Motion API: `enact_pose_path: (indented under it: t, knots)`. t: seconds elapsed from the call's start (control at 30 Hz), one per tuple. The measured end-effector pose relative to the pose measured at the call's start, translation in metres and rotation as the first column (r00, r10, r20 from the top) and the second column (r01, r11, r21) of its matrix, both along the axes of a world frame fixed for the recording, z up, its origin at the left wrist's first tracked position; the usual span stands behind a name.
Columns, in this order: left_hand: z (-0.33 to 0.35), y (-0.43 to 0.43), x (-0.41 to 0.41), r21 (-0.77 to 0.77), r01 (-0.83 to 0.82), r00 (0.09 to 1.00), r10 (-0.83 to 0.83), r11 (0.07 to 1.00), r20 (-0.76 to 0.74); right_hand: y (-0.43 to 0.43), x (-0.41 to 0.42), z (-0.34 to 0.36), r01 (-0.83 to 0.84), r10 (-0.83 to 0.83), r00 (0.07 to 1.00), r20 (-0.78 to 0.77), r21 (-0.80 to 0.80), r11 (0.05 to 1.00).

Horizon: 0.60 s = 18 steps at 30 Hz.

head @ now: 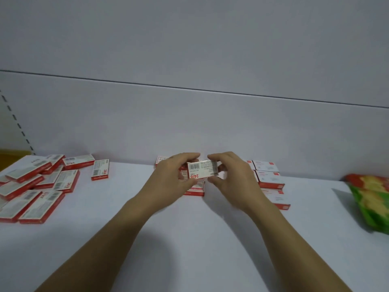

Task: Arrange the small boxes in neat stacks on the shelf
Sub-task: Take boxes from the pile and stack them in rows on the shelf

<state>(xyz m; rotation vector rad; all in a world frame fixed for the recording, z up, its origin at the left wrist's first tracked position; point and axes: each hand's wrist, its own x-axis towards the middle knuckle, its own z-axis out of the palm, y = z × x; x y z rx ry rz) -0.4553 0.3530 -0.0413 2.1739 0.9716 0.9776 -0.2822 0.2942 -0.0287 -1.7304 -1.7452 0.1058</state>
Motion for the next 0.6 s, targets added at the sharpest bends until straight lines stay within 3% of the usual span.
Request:
enact_pose_path:
  t: [0.1, 0.2, 0.4, 0.6]
  knots:
    - [-0.010, -0.006, -0.007, -0.002, -0.010, 1.000, 0.010, 1.000, -0.004, -0.003, -0.004, -0.008, -0.027, 0.027, 1.000, -0.007, 0.013, 1.000]
    - [-0.013, -0.011, -0.008, -0.104, 0.006, 0.999, -0.002, 0.995, 0.035, -0.008, -0.007, -0.012, -0.026, 0.026, 1.000, -0.008, 0.016, 1.000]
    - [-0.012, -0.019, -0.001, -0.195, 0.020, 0.998, -0.010, 0.981, 0.054, -0.019, -0.005, -0.017, -0.009, 0.015, 0.995, -0.094, 0.057, 0.998]
    - [-0.010, -0.017, -0.006, -0.286, 0.053, 0.992, -0.019, 0.957, 0.121, -0.020, -0.010, -0.018, 0.014, -0.016, 0.972, -0.236, -0.008, 1.000]
